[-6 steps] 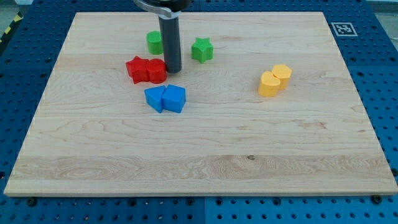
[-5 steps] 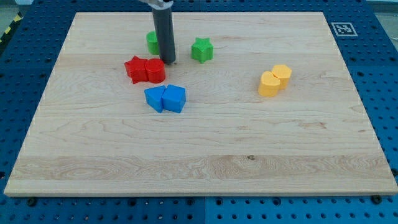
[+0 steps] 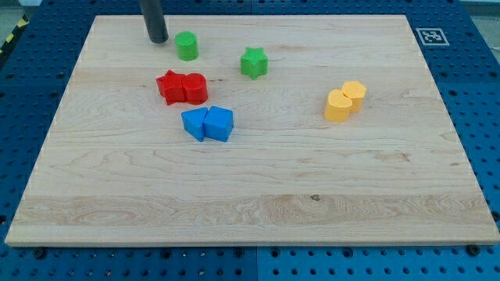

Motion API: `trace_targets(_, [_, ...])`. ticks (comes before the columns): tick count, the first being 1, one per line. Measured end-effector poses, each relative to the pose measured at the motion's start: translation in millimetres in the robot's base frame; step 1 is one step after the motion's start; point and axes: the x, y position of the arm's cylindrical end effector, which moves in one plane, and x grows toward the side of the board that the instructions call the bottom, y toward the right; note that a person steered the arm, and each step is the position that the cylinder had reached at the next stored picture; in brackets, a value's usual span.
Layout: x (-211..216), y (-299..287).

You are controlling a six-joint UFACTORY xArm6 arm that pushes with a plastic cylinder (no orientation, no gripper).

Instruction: Push the green circle into the green star

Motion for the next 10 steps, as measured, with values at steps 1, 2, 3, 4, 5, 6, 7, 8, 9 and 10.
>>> trace_targets(1, [0.0,1.0])
trace_targets(2, [4.2,3.9])
trace_targets(3, [17.2,12.6])
trace_targets(4, [22.0,42.4])
trace_targets(5, [26.8,70.1])
trace_targets(6, [40.2,87.1])
trace_targets(7, [46.9,99.1])
trace_targets(8, [34.8,94.0])
trace_targets(9, [9.3,49.1])
trace_targets(10, [7.6,45.7])
